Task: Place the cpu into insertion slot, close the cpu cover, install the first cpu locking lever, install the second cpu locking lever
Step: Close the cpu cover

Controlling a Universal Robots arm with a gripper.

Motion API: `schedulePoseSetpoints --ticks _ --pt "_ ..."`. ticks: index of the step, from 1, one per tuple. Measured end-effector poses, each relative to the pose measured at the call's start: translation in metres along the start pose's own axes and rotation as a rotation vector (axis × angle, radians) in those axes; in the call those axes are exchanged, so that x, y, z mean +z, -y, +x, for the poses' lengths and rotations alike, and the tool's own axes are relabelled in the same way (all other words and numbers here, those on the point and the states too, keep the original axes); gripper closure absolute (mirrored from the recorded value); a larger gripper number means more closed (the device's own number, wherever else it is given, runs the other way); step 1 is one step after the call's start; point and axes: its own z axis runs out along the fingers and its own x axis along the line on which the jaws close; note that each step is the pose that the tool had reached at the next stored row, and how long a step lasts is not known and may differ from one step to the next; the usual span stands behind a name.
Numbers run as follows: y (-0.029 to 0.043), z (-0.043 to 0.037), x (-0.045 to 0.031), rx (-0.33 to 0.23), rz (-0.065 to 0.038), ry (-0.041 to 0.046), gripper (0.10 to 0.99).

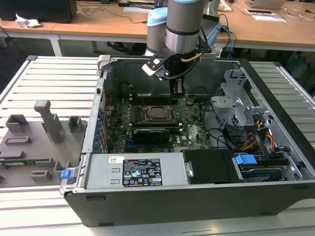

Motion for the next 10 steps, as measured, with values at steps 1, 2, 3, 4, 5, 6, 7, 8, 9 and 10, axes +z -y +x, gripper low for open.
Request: schedulePoseSetpoints --ticks 1,2,3,4,5,6,7,8,9,10 --pt "0.0005 0.0000 0.0001 0.000 0.000 -0.0001 0.980" --pt "0.0012 0.0000 0.0001 0.000 0.000 0.0000 0.980" --pt "0.0017 0.0000 0.0002 0.000 0.000 0.0000 0.980" --pt "0.0022 0.0000 0.0003 0.000 0.000 0.0000 0.980" --pt "0.0027 -0.0001 0.0003 0.000 0.000 0.0000 0.980" --pt "0.0033 -0.0001 0.0004 0.000 0.000 -0.0001 0.980" --pt "0.0038 -0.0001 0.0005 0.000 0.000 0.0000 0.980" --pt "0.0045 -0.0001 0.0006 0.000 0.000 0.0000 0.980" --pt "0.0049 -0.0001 0.0007 0.000 0.000 0.0000 0.980" --pt "0.0056 -0.0001 0.0008 0.000 0.000 -0.0001 0.980"
